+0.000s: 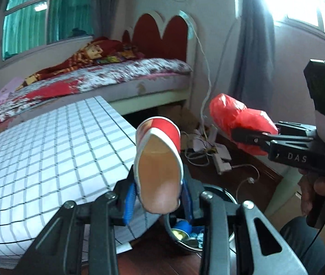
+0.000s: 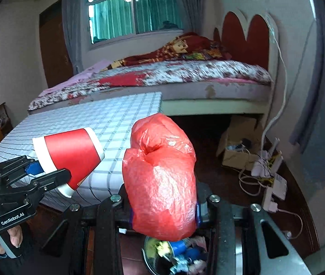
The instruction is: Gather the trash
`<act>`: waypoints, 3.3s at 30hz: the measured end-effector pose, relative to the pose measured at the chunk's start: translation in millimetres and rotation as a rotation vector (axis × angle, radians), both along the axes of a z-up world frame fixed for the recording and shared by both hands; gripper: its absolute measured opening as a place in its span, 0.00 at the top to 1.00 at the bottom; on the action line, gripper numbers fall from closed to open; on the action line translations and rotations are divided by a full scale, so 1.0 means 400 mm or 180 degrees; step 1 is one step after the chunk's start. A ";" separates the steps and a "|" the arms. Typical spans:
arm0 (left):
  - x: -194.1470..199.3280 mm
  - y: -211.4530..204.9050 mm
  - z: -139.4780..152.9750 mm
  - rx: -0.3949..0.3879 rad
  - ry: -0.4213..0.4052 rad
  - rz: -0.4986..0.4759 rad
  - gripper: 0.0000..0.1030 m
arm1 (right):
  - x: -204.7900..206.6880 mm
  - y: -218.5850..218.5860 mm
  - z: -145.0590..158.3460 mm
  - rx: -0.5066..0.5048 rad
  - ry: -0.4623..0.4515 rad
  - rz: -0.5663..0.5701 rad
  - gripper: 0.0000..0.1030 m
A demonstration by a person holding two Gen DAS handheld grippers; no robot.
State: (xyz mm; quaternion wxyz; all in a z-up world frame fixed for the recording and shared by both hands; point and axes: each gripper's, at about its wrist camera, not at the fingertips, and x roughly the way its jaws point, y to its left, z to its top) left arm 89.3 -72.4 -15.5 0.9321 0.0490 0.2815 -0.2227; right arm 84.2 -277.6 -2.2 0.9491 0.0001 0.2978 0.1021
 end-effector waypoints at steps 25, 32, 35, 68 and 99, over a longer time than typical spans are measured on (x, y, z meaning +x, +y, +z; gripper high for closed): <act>0.020 -0.190 -0.251 0.0205 0.0703 -0.0517 0.63 | 0.010 -0.166 -0.329 -0.0154 0.0858 0.0002 0.63; 0.062 -0.144 -0.328 0.0133 0.0907 -0.0120 0.00 | 0.051 -0.182 -0.477 -0.0584 0.1291 -0.0182 0.01; 0.068 -0.112 -0.356 0.0276 0.0956 0.0155 0.00 | 0.045 -0.195 -0.474 -0.0546 0.1228 -0.0299 0.01; 0.044 -0.124 -0.322 0.0459 0.0705 0.0296 0.00 | -0.003 -0.135 -0.403 -0.0522 0.0904 -0.0382 0.01; -0.035 0.051 -0.096 0.0291 0.0409 0.0835 0.00 | -0.068 0.042 -0.098 -0.0500 0.0543 -0.0538 0.01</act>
